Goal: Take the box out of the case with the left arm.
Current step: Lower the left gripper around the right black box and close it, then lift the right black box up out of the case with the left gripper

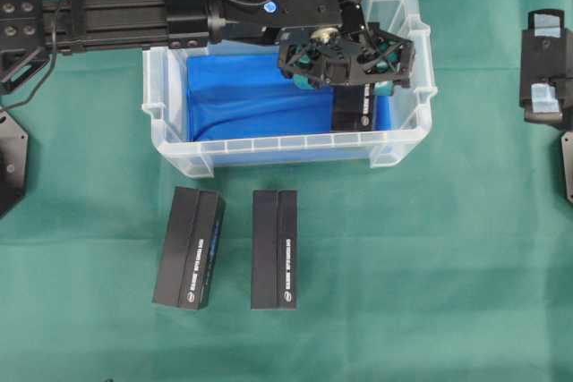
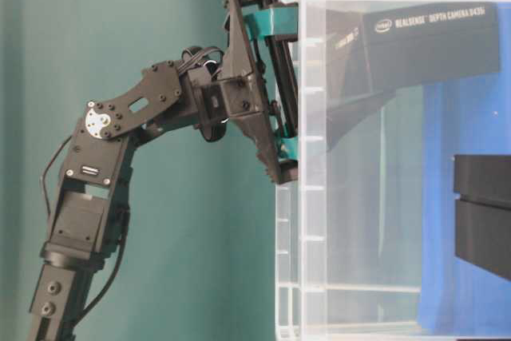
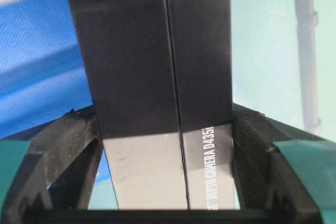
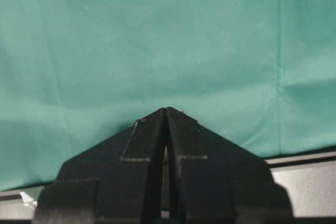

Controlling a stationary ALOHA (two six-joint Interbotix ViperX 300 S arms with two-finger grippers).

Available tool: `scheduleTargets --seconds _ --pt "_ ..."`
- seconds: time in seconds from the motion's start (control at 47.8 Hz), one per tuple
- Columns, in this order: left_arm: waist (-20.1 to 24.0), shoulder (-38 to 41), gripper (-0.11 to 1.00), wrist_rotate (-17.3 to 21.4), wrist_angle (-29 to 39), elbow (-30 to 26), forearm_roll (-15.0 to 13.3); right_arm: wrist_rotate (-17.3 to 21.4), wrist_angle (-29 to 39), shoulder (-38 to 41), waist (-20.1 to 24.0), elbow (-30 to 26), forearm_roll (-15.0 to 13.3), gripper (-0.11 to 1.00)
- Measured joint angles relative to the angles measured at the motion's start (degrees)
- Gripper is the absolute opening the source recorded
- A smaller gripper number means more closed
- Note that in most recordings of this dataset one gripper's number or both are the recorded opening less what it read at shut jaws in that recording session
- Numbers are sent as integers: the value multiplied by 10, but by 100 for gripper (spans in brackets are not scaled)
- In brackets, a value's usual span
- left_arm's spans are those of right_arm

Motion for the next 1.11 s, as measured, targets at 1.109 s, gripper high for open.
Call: scheduleTargets --seconds 1.109 --pt "-15 -100 61 -11 206 -149 -4 0 0 0 0 0 0 -1"
